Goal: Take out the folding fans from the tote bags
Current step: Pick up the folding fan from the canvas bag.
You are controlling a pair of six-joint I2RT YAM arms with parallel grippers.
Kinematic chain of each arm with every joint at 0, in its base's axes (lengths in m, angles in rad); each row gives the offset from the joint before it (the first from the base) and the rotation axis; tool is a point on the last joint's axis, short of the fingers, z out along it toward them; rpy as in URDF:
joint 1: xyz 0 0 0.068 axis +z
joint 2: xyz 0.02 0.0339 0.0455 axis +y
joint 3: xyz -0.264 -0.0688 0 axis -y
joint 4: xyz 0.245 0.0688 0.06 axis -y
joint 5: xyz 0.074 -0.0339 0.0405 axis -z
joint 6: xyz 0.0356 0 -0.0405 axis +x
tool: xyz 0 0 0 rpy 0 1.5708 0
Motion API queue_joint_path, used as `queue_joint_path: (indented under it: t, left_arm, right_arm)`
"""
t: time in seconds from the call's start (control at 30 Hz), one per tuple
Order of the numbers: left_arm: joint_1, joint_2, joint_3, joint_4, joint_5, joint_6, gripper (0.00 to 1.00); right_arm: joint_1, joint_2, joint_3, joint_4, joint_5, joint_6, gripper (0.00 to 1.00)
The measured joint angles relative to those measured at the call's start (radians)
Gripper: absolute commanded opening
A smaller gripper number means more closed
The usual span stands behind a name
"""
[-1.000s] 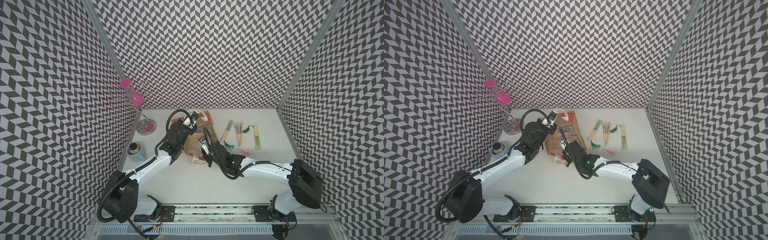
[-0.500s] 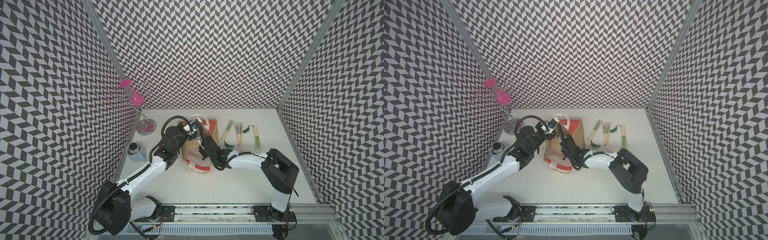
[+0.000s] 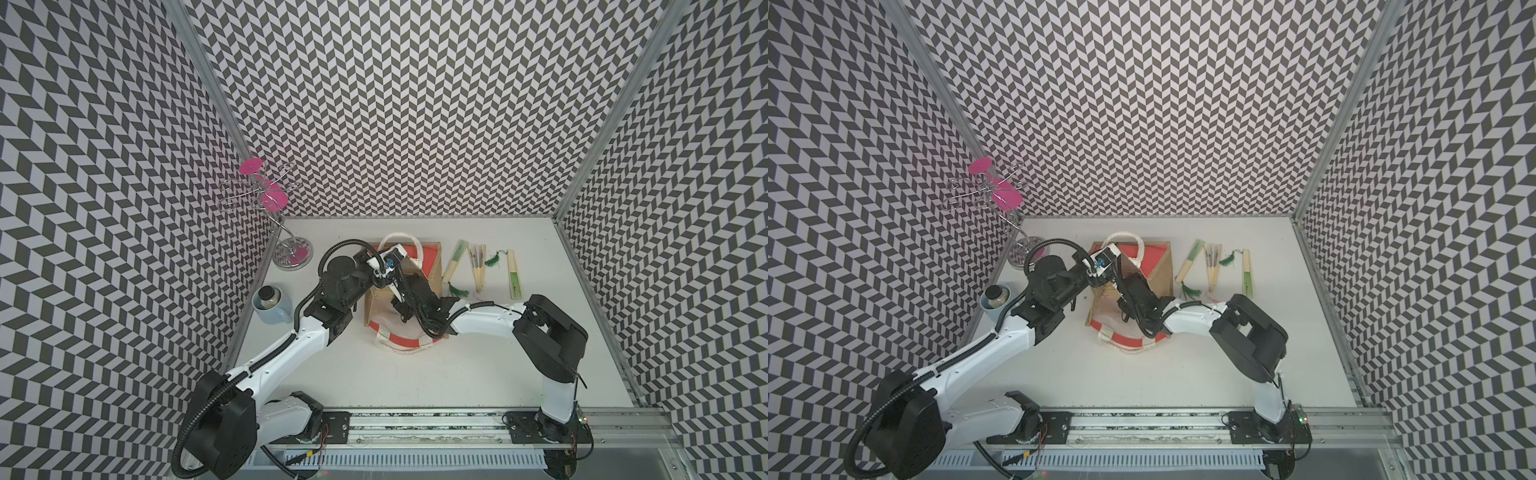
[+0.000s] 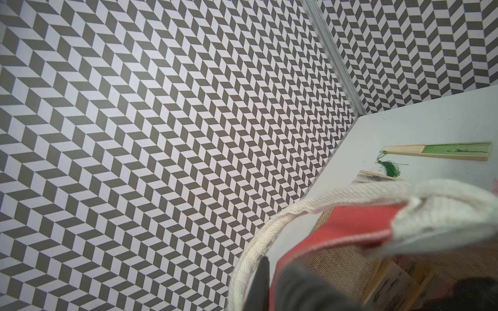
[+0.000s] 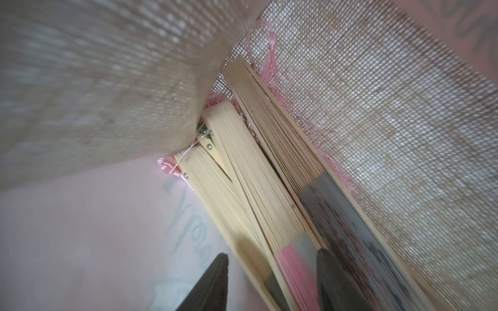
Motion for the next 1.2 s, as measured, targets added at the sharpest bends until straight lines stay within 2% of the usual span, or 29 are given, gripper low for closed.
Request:
queue_joint_path:
  t: [0.2,0.37,0.53,0.73,1.07,1.2]
  left_arm:
    - [0.008,-0.003,-0.002,-0.005,0.015,0.015,0.0]
    - [0.008,-0.003,-0.002,-0.008,0.017,0.024,0.0]
    - [0.008,-0.003,-0.002,-0.018,0.025,0.027,0.0]
    - [0.008,-0.002,-0.002,-0.035,0.027,0.031,0.0]
    - [0.008,0.003,-0.002,-0.034,0.018,0.038,0.0]
    - [0.008,0.004,0.0,-0.033,0.019,0.039,0.0]
  right_arm:
    - [-0.008,0.017,0.035,-0.043,-0.001,-0.006,0.56]
    - [-0.008,0.034,0.059,-0.056,0.045,-0.002,0.61]
    - [-0.008,0.066,0.097,-0.077,0.09,0.002,0.6]
    - [-0.008,0.108,0.146,-0.103,0.083,-0.006,0.5]
    - [-0.009,0.081,0.181,-0.22,-0.11,-0.005,0.29]
    - [-0.008,0.065,0.181,-0.248,-0.142,-0.001,0.22]
